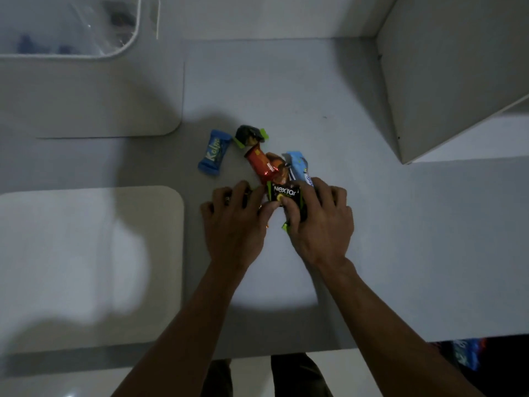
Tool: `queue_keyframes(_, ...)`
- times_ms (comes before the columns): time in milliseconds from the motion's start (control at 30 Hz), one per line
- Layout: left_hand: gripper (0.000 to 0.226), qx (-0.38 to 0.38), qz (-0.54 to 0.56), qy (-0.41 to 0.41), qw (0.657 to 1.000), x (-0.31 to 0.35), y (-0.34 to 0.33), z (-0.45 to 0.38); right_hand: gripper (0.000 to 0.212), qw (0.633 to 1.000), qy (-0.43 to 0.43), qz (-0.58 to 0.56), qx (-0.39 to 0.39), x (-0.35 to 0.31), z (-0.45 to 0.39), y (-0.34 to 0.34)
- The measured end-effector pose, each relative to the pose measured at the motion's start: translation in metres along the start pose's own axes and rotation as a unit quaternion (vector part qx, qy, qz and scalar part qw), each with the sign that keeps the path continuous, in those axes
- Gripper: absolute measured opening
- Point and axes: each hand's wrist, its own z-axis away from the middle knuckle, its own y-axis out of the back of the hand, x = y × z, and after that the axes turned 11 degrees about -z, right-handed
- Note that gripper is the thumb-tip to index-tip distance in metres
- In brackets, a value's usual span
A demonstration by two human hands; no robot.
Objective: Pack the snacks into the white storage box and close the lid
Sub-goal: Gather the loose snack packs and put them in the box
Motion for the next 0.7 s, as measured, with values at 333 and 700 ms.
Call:
queue_keyframes(333,0.040,0.080,0.104,0.034,0.991,-0.004,-0.007,0.005,0.031,0.990,-0.051,-0.122,0.045,-0.001,0.005,0.004)
queue_keyframes(700,0.028,0.073,0.259,0.190,0.944,-0.042,0.076,-0.026,0.032,0.968,-0.099,-0.221,0.068,-0.055,-0.032,0.083)
